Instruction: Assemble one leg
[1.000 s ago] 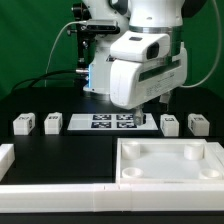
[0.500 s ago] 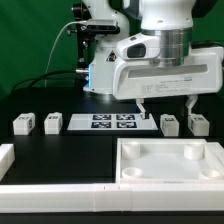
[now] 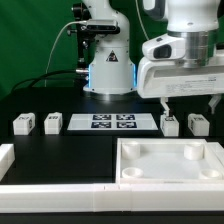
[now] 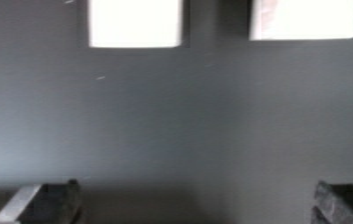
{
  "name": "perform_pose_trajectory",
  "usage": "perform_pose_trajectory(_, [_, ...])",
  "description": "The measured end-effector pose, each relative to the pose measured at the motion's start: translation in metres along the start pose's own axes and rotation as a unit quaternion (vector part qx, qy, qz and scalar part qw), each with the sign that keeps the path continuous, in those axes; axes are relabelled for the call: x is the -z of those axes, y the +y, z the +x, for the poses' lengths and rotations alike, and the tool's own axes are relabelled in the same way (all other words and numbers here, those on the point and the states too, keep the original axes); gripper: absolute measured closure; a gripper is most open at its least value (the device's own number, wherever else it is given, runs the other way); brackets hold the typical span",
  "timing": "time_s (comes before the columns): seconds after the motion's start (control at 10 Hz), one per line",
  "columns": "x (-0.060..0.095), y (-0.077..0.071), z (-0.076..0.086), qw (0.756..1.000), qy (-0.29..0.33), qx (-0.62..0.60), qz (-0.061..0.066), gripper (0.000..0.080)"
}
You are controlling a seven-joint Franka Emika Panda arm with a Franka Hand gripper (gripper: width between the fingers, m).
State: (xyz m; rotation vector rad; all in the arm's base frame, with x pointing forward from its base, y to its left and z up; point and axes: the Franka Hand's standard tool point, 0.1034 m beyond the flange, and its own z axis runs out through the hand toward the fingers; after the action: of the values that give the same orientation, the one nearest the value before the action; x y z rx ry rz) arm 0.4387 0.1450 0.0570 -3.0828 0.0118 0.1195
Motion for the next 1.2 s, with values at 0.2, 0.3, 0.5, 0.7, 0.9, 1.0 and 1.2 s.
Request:
perform_pose_trajectory(0.2, [0.0,-0.022,-0.003,1.0,0.002,0.004,0.001,0.015])
perform_pose_trajectory(0.3, [0.0,-0.022,-0.003,1.0,0.002,0.008,0.001,0.015])
perform_pose_trajectory(0.5, [0.0,-0.022,-0.003,1.0,0.002,0.008,0.001,0.015])
perform_pose_trajectory(0.7, [-0.001,-0.021,-0.004,1.0,0.0,0.012,0.002,0.015])
perform_pose_trajectory(0.9, [-0.012,-0.024,-0.015,0.999,-0.031,0.02,0.001,0.015])
perform_pose_trajectory(1.0, [-0.012,-0.026,-0.016,0.999,-0.047,0.023,0.0,0.015])
perform_pose_trajectory(1.2, [-0.013,-0.023,-0.02,0.997,-0.075,0.026,-0.005,0.015])
